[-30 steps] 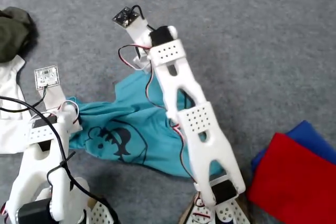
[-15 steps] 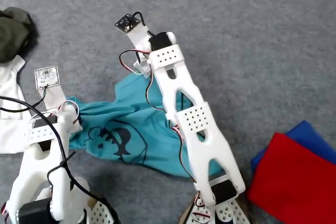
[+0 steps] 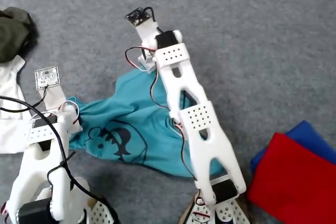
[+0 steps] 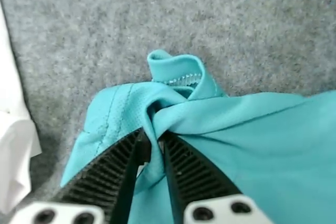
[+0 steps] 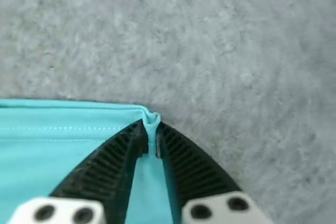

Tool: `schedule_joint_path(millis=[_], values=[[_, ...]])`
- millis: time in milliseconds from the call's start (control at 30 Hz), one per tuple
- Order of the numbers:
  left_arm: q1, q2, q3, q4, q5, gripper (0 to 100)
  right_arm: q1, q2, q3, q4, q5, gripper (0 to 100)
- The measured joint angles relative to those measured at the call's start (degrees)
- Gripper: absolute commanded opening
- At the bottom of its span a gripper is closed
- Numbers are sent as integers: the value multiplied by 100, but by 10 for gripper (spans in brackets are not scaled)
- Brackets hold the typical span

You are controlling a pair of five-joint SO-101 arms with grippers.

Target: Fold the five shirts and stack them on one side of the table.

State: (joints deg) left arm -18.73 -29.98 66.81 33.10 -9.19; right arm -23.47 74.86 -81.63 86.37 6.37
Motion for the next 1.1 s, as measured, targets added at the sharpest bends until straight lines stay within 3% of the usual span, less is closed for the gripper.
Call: schedule_joint_path(millis=[633,1100], values=[[0,0,-352,70,299,20,-158,-2338,-369,1178,-44,5],[18,9,-4747,3121,1222,20,35,-5240,-378,1415,-44,5]])
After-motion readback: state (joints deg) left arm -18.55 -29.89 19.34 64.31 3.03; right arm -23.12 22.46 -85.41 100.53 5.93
